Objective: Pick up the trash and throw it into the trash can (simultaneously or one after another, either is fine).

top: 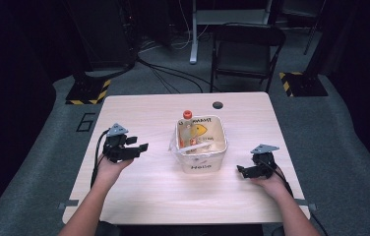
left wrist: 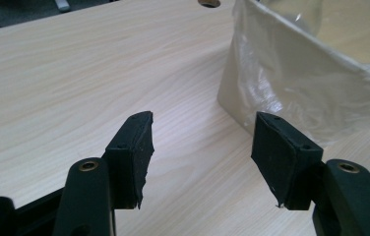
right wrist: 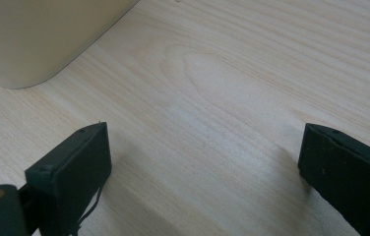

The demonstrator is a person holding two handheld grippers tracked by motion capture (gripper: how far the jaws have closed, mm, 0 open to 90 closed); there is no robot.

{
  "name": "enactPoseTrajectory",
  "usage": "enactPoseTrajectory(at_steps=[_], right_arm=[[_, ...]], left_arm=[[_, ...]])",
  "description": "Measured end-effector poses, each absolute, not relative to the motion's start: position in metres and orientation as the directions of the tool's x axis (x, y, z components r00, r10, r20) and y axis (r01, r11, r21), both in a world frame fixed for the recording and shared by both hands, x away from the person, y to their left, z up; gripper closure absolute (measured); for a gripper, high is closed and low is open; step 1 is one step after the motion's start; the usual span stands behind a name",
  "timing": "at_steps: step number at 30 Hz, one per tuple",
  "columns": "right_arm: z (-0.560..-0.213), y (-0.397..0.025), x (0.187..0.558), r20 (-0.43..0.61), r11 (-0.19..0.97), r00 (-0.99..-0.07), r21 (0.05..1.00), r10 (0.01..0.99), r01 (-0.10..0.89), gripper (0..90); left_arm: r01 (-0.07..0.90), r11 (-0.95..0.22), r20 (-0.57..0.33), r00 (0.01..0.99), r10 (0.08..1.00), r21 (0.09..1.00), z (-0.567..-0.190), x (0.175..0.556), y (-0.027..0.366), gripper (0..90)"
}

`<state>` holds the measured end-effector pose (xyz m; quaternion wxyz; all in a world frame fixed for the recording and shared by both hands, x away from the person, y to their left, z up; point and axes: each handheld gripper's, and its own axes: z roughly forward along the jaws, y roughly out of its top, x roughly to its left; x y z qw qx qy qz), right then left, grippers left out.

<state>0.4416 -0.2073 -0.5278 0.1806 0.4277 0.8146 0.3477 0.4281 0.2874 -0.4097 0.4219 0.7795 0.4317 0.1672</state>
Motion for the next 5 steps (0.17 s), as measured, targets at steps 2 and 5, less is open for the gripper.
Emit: enactPoseTrajectory(at_steps=[2, 5], right_arm=[[-0.5278, -0.2073, 0.4416, 0.003, 0.393, -0.569, 0.721, 0.822, 0.571, 4.9], [-0.5278, -0.2073, 0.4416, 0.003, 0.392, -0.569, 0.721, 0.822, 0.571, 4.9]], left_arm=[[0.534, -0.266, -0.104, 0.565, 0.819, 0.803, -0.4124, 0.4276, 0.2897, 40.3], [0.534, -0.259, -0.100, 0.552, 0.828, 0.805, -0.4196, 0.4255, 0.2963, 39.1]])
